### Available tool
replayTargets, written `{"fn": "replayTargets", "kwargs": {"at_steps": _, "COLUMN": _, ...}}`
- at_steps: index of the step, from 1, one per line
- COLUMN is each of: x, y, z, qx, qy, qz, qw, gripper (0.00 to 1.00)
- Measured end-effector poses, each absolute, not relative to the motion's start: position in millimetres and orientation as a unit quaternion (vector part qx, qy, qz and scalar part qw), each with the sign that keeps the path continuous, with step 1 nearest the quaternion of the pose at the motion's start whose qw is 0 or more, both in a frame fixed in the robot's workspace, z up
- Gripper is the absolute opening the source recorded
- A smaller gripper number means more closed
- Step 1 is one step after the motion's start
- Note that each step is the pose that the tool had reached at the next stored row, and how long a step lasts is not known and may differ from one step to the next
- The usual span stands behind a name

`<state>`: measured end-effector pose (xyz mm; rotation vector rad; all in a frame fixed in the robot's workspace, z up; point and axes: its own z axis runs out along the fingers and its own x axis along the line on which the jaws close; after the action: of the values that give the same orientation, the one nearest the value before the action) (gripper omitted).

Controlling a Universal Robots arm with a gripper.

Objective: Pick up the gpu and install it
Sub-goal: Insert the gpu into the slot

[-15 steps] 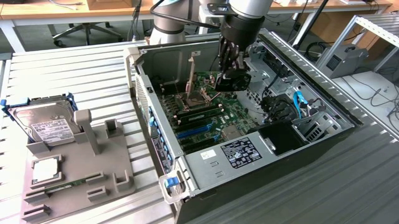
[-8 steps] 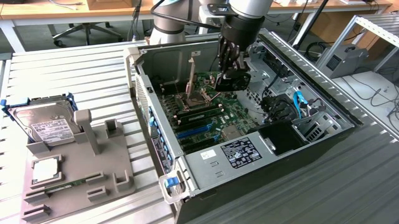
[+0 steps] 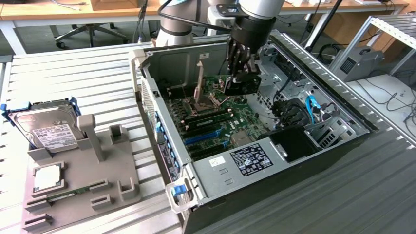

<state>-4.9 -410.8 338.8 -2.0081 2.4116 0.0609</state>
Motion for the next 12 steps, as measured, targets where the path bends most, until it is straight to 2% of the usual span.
{"fn": "replayTargets", "kwargs": {"at_steps": 12, "x": -4.9, "y": -410.8, "z": 338.8, "qx": -0.659, "qy": 0.752, "qz": 0.019, "qw": 0.001, "gripper": 0.29}}
